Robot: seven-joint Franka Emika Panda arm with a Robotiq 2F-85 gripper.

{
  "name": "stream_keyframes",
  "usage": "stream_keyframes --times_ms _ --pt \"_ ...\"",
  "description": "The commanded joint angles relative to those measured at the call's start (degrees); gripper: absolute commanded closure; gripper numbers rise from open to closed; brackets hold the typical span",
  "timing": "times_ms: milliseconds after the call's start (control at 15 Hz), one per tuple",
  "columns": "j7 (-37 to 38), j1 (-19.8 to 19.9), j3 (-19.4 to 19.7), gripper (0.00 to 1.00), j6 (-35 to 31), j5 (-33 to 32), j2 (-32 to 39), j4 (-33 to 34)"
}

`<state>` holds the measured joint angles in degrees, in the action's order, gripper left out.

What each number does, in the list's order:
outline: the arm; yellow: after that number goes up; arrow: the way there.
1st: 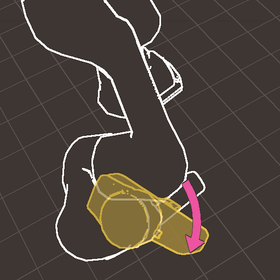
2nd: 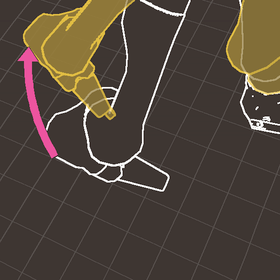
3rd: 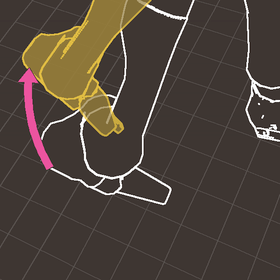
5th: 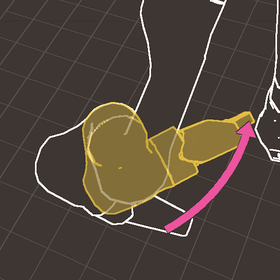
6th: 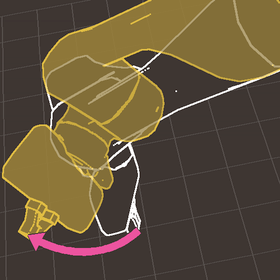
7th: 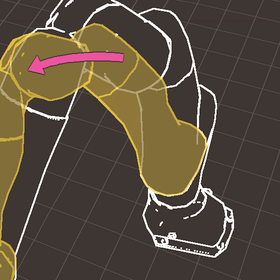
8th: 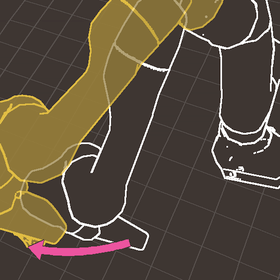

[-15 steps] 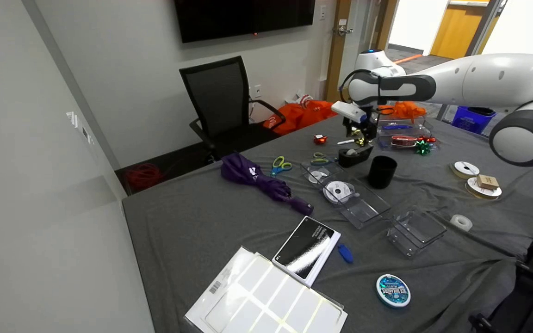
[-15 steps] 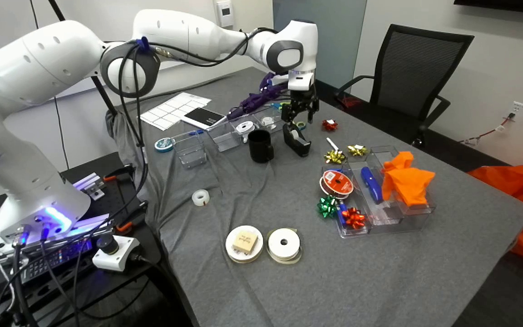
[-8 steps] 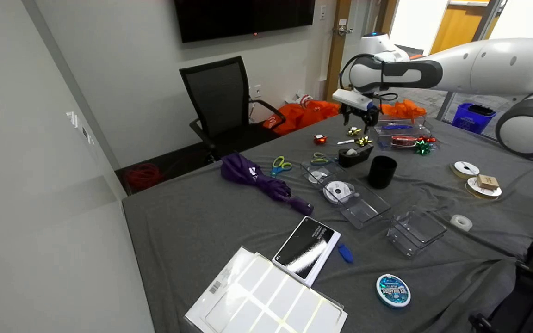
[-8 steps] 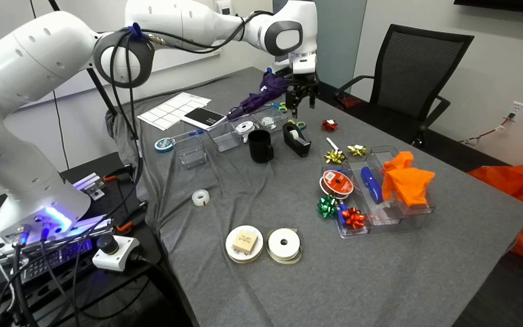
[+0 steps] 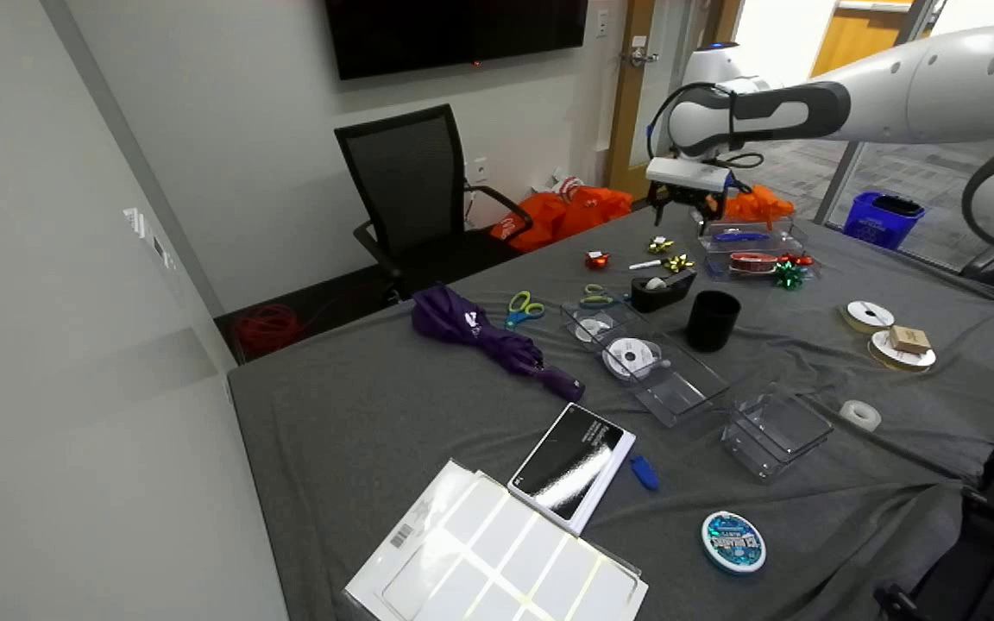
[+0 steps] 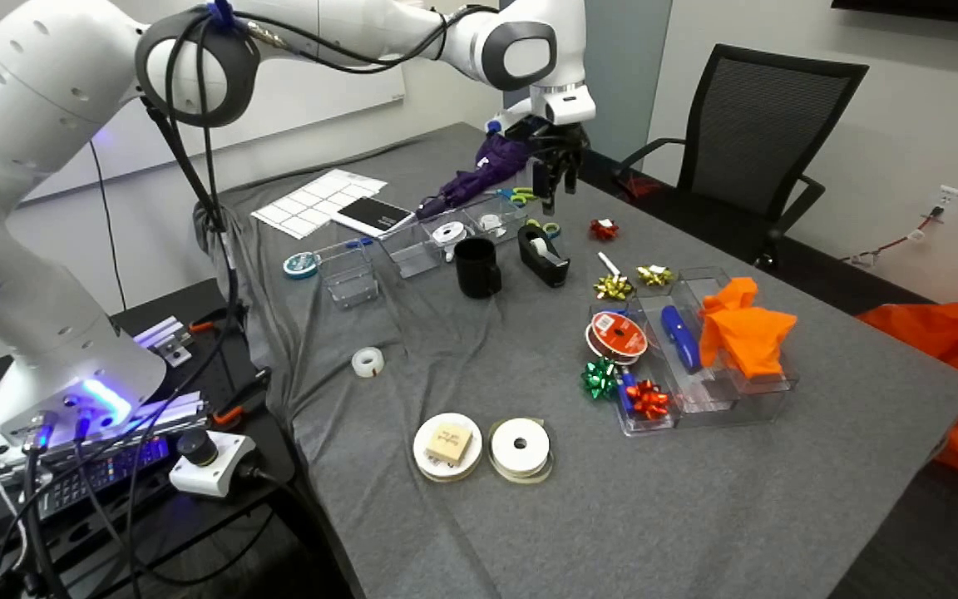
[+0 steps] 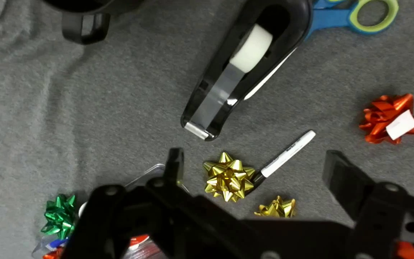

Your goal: Move the tape dispenser to the other side of the cup

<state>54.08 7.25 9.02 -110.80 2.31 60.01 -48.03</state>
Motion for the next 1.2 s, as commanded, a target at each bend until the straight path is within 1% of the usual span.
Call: stream_keyframes --times_ms 0,267,467,867,1133 --pt "-9.52 0.47 -0.06 0.0 -7.09 -1.91 -7.44 -13.59" --pt "-19.07 1.75 -0.13 0.0 -15.64 -3.2 -11.75 -22.94" --pt "-26.0 2.49 0.65 0.0 -19.37 -1.86 -15.26 -29.77" --pt "-38.66 5.72 0.15 0.0 -19.45 0.82 -24.82 -43.76" --pt "-44.29 6.99 1.17 0.0 -20.58 0.87 -32.12 -53.88"
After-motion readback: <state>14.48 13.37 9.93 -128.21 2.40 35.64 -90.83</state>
